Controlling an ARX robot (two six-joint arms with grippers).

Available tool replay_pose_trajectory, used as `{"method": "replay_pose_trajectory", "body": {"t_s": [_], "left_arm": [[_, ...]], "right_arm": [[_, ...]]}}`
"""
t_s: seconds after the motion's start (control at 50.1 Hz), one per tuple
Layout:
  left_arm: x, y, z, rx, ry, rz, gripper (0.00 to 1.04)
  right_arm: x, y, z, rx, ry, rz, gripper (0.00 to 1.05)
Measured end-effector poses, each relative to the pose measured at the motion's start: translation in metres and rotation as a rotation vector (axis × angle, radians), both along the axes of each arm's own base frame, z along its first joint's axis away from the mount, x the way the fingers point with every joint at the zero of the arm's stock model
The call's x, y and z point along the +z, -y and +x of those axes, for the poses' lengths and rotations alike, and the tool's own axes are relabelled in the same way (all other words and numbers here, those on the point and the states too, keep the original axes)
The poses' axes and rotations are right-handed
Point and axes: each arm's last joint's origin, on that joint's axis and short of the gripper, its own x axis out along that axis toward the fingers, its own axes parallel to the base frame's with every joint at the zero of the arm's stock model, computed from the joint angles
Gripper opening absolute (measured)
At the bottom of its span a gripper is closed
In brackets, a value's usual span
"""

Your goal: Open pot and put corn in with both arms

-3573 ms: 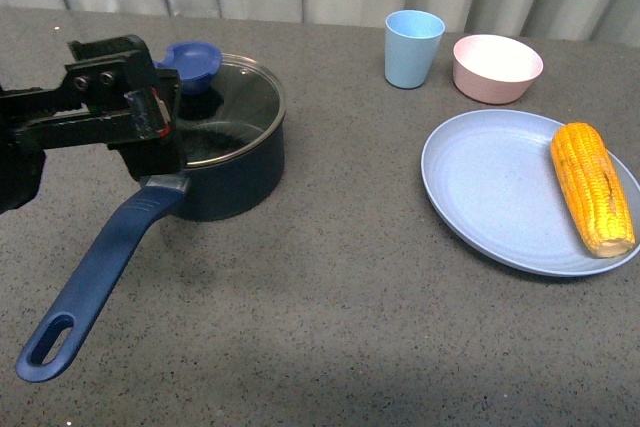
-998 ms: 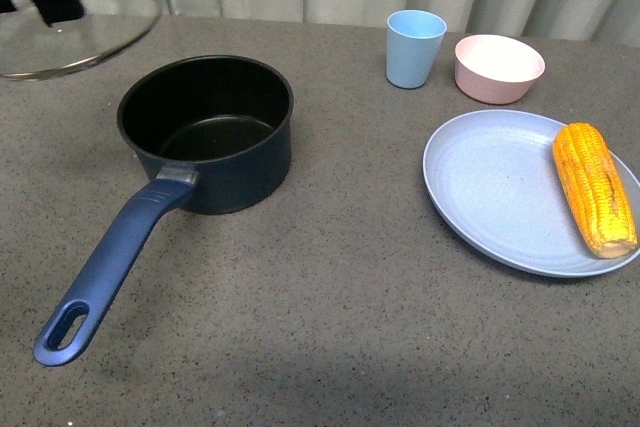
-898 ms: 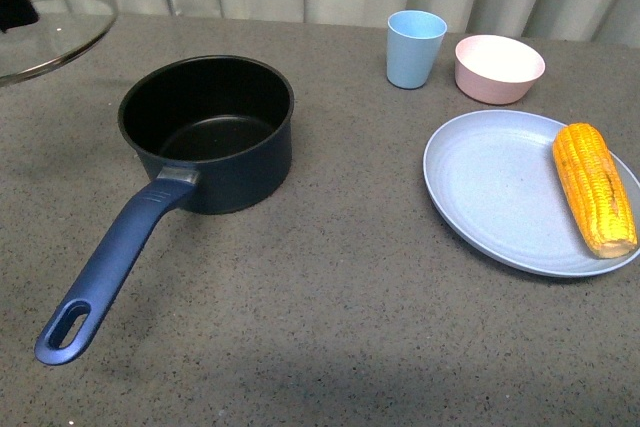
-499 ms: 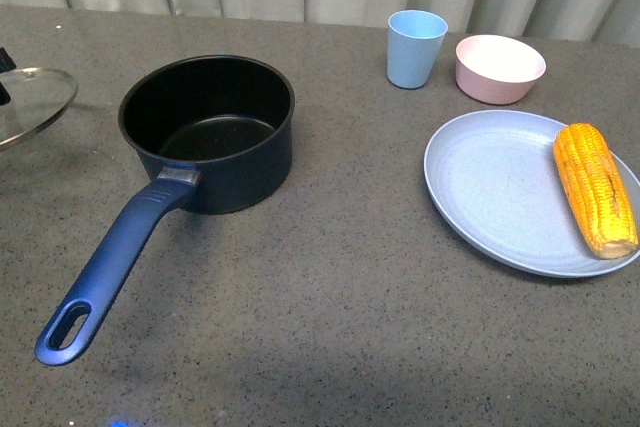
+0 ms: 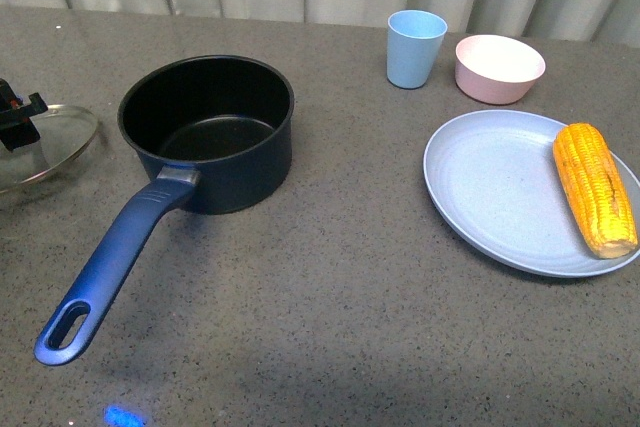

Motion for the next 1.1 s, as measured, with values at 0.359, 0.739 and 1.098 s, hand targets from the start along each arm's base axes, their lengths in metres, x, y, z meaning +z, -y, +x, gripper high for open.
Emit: {"method": "replay_pose_trajectory", "body": {"t_s": [0.359, 0.739, 1.098], "left_arm": [[-0.002, 0.002, 0.0, -0.011, -0.029, 0.002, 0.73], [0.029, 0.004, -0.008, 0.005, 0.013, 0.014, 0.98], [0.1, 0.019, -0.058, -0.001, 0.118, 0.044, 0.98]], "right_arm": [[0.0, 0.0, 0.0, 0.0, 0.0, 0.0, 0.95], [0.0, 0.0, 0.0, 0.0, 0.0, 0.0, 0.95], [0.0, 0.0, 0.0, 0.0, 0.0, 0.0, 0.95]]}}
